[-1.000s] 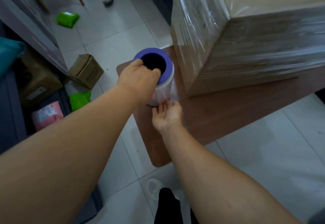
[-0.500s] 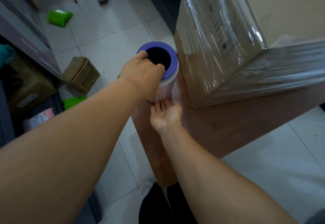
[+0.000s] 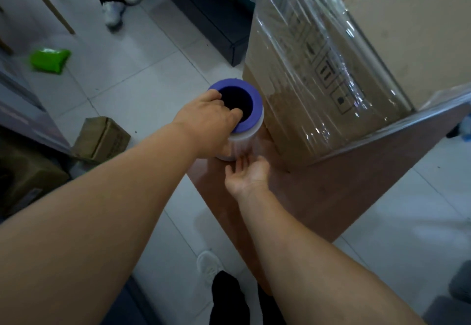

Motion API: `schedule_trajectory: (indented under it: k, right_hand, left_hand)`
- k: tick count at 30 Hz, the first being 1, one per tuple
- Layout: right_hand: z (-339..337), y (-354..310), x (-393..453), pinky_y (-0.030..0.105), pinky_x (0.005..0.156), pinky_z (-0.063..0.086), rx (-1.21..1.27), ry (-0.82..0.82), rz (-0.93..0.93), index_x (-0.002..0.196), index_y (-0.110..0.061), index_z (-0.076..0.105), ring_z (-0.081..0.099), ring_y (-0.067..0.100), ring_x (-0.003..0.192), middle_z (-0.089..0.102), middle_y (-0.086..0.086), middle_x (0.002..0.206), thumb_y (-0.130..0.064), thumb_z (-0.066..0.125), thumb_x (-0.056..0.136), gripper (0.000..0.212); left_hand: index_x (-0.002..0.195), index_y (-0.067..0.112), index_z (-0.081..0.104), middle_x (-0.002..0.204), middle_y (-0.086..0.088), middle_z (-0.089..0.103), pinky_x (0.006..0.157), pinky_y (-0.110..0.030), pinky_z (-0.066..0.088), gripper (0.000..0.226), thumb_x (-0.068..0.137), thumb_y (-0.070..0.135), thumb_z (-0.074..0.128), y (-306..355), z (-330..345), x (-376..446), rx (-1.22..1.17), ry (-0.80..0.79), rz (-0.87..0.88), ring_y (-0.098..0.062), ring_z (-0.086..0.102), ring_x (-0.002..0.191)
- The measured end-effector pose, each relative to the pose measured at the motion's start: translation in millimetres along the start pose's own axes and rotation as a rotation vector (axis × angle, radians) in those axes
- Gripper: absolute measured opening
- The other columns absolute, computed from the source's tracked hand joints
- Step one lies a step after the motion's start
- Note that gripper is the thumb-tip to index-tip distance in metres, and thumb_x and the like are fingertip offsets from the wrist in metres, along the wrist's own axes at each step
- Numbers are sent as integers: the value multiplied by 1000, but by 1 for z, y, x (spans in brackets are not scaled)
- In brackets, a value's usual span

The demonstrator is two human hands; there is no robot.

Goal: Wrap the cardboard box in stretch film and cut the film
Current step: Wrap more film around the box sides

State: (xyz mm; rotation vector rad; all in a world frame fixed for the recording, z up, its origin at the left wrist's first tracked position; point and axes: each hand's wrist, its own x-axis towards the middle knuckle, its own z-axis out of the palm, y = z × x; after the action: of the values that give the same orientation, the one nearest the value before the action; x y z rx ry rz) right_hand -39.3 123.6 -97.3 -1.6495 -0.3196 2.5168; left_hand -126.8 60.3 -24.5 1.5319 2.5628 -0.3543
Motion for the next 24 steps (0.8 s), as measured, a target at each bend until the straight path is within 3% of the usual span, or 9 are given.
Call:
schedule_trajectory:
  k: [5,8,11,14,18,21,24]
  right_hand:
    - [7,-1,-5,35,119,10,41,1,22,144,-18,38,27,15,143,33,-1,153,-33,23,101,48]
    - [9,-5,-5,34,118,12,38,14,31,143,-16,39,30,16,141,37,0,151,-32,23,101,48]
    - [9,-9,-8,34,117,15,25,33,42,137,-15,46,36,16,138,43,2,146,-32,24,101,46]
    - [12,-15,-17,34,116,16,34,38,49,145,-13,36,32,19,140,34,3,152,-30,24,102,48]
    - [14,-22,-32,33,108,31,58,126,-21,141,-8,40,44,23,131,42,9,146,-18,32,100,43]
    - [15,-31,-45,32,100,40,50,252,-109,131,-2,49,56,24,116,55,15,131,-7,34,98,36]
    - [19,-43,-52,31,90,46,45,341,-266,125,1,51,62,25,105,60,16,112,-2,38,95,33]
  left_hand:
    - [106,21,53,95,2,65,111,-33,21,24,89,37,49,-5,1,10,48,6,32,-19,57,99]
    - [103,21,52,87,4,57,109,-32,22,39,83,55,53,-7,-5,12,-25,-18,54,-18,55,93]
    - [96,19,51,83,3,52,88,-31,37,47,80,63,53,-8,-17,11,-235,21,48,-19,49,78]
    - [99,14,56,87,1,52,73,-31,39,32,90,44,50,-9,-32,16,-493,163,-84,-20,50,84]
    - [109,12,54,105,-6,56,84,-36,43,22,94,28,48,-13,-43,35,-622,326,-319,-23,50,100]
    - [126,12,45,125,-8,51,94,-40,44,34,94,23,49,-18,-40,51,-792,277,-438,-24,51,109]
    - [143,12,29,144,-8,38,103,-35,38,51,96,22,47,-28,-49,70,-958,202,-435,-24,45,125]
